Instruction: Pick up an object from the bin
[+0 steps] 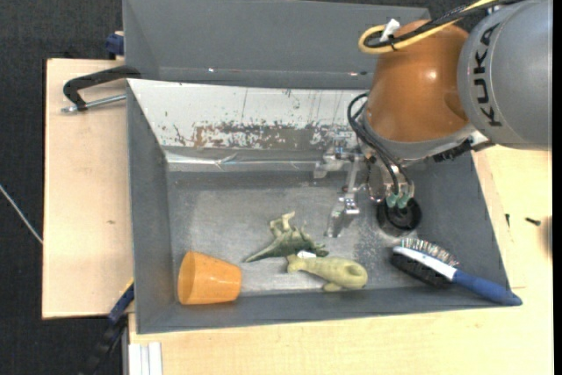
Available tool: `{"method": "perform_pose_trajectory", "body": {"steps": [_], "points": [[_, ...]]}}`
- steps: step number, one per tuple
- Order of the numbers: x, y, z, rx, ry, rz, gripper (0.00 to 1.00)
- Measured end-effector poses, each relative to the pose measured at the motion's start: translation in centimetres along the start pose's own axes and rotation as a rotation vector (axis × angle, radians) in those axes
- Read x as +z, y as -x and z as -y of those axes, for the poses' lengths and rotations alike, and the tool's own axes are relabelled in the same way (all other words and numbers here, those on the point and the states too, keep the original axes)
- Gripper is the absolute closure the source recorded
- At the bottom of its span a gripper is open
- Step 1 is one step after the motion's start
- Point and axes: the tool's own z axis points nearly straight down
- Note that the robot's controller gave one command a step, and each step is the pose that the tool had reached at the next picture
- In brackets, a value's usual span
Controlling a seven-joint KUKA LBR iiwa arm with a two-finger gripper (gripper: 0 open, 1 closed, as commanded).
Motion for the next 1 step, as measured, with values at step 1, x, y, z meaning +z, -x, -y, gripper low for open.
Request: {"method": "perform_pose_trajectory", "body": {"steps": [1], "points": [[10.19, -3.43, -3.58, -0.27, -0.002, 0.015, 0.0]]}}
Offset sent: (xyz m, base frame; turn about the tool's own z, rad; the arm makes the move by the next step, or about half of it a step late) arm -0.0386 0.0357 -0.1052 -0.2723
